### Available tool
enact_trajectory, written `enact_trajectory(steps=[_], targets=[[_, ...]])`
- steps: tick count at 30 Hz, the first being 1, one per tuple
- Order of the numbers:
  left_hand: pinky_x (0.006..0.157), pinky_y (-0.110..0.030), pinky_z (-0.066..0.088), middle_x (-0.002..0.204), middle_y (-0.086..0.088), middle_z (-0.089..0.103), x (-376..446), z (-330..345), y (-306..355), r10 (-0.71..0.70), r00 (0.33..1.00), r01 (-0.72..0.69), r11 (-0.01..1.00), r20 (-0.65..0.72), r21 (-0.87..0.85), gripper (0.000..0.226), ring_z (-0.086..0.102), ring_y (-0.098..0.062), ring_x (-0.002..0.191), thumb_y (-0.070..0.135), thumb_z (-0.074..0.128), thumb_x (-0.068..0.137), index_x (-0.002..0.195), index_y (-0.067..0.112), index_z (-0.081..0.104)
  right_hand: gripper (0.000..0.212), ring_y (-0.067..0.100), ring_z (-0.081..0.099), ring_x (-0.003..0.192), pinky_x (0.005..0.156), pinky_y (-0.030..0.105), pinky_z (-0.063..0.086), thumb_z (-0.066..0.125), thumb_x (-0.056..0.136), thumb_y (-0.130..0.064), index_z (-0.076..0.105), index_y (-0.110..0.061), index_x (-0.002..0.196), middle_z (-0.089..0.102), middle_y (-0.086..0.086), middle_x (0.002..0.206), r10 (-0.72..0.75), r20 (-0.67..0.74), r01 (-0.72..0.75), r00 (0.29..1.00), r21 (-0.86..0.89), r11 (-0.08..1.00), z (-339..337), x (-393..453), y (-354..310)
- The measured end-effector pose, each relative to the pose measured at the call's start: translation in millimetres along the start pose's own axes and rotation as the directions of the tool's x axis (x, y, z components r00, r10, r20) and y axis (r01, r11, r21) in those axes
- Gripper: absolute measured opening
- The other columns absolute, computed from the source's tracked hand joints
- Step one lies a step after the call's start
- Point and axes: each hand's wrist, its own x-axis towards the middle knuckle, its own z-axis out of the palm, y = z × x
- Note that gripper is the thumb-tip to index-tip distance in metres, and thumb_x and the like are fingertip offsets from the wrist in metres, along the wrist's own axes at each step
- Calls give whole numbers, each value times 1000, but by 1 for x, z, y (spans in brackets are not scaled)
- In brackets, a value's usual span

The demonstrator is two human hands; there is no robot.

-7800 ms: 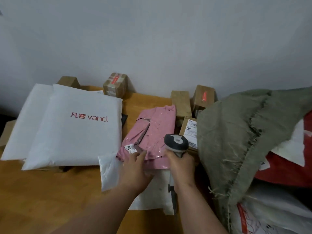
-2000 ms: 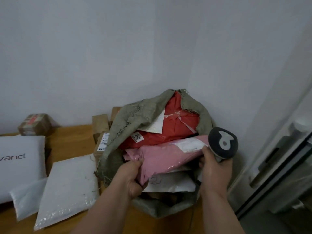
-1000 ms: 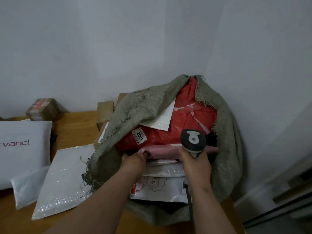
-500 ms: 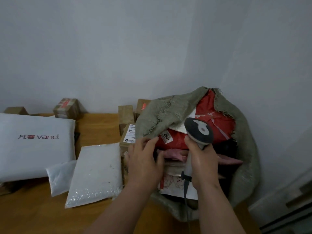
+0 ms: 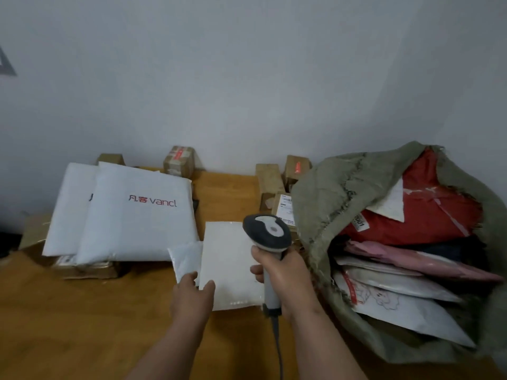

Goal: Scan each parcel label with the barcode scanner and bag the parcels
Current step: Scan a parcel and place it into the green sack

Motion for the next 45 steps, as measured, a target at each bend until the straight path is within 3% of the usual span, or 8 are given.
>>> enact_trajectory(steps=[12,15,22,26,30,36,39,45], targets=[[89,-36,45,128,-2,52,73,17,-15,-175,969,170,985,177,44,56,50,-23,113,25,56,97,149,16,37,17,16,58,78,79,37,50,72,86,-33,56,-26,83,62,-4,84,301,-171,-329,938,-175,928,27,101,83],[98,-41,43,141,-6,49,85,27,-14,-246,955,243,969,167,35,59,47,-27,123,26,60,96,150,18,36,18,16,58,82,82,38,50,72,85,-34,55,-29,85,63,-3,88,410,-163,-430,897,-112,896,29,118,98],[86,-41,50,119,-4,58,107,28,-12,-269,952,275,961,147,-22,46,54,-25,107,25,70,90,131,15,51,22,8,53,80,69,32,40,72,87,-29,53,-27,97,59,-8,89,509,-122,-513,852,1,858,41,126,107],[88,-44,55,111,3,64,113,11,10,-119,979,131,989,166,-65,42,61,-23,102,20,67,92,133,21,56,19,11,57,86,80,35,47,73,87,-30,56,-32,96,62,-11,91,462,-147,-461,875,45,886,50,118,96],[75,-33,52,101,8,64,104,-16,29,209,978,-204,970,-20,130,33,60,-15,90,24,64,94,127,22,64,23,12,56,94,91,37,44,75,87,-35,54,-39,94,57,-21,91,346,-191,-334,918,92,938,69,104,78],[78,-31,54,106,0,55,76,-61,37,694,711,-650,711,-116,268,43,53,-21,98,-2,65,90,126,21,68,36,20,64,114,105,47,48,76,86,-36,59,-35,117,69,-6,118,181,-277,-125,944,209,970,110,71,42],[71,-41,54,115,-9,61,59,-69,19,778,626,-696,527,53,488,67,56,-29,97,-10,73,77,130,29,65,32,17,70,103,98,43,54,77,86,-31,60,-33,113,71,-7,109,178,-311,-59,934,356,932,119,54,35],[85,-25,33,143,9,31,46,-71,-38,604,649,-727,314,462,611,81,38,-16,115,12,45,89,153,51,13,41,26,67,95,90,47,54,70,90,-28,52,-25,126,68,5,110,346,-502,-59,793,501,863,112,25,62]])
